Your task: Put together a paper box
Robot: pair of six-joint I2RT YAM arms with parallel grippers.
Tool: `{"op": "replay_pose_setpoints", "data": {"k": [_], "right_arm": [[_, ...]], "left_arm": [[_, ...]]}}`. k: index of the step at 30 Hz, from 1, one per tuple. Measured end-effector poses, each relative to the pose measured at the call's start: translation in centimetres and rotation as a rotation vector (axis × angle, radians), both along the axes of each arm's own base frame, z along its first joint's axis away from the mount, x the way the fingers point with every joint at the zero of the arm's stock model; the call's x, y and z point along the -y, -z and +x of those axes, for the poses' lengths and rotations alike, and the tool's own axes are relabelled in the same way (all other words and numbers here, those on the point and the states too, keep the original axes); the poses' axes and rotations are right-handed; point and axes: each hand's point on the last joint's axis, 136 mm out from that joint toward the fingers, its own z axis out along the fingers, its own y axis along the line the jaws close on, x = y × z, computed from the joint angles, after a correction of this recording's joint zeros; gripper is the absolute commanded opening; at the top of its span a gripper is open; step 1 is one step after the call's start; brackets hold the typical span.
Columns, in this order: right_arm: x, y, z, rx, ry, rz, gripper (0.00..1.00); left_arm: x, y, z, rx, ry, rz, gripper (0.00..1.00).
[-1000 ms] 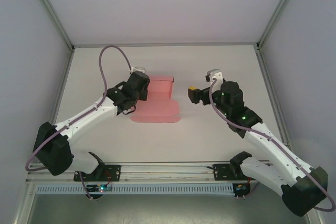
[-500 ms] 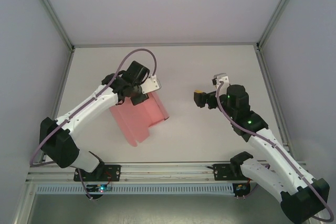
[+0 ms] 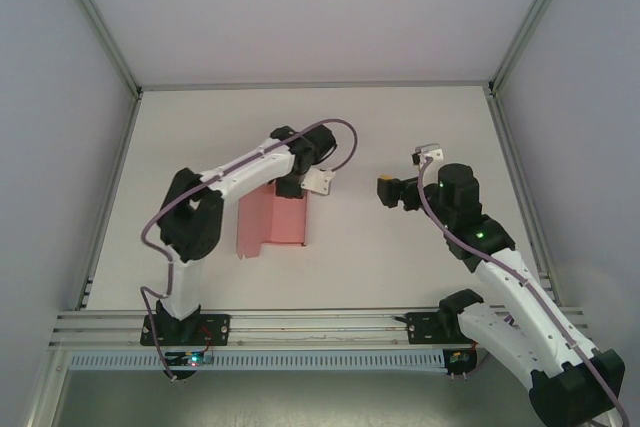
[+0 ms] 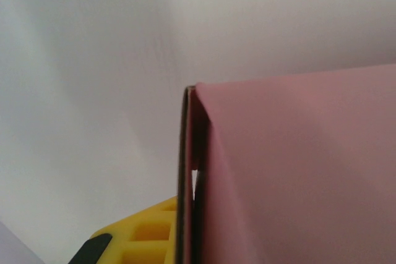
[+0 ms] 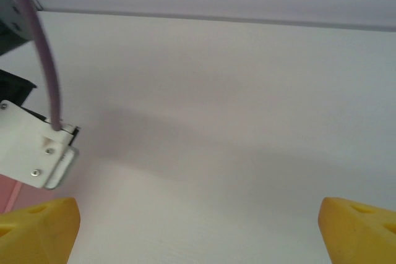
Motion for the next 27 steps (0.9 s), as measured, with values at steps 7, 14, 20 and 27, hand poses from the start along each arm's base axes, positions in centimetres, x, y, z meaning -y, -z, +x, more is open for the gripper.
{"op": "replay_pose_setpoints", "data": {"k": [7, 14, 20, 27], "right_arm": [[1.5, 0.2, -0.5, 0.015, 0.049, 0.002, 0.98], [2.8, -0.8, -1.1, 0.054, 0.09, 0.01, 0.98], [3.1, 1.4, -0.8, 0.005, 0.112, 0.008, 0.98], [3.0, 2.4, -0.4, -0.028, 0.113, -0.003, 0.98]], "left_arm": [[4.7, 1.8, 1.1, -0.027, 0.077, 0.025, 0.28], [6.9, 3.7, 0.7, -0.072, 0.083, 0.025, 0.53], [8.9, 2.4, 0.4, -0.075, 0.07, -0.058, 0.73], [11.6, -3.2, 2.2, 0.065, -0.071, -0.259, 1.0]]}}
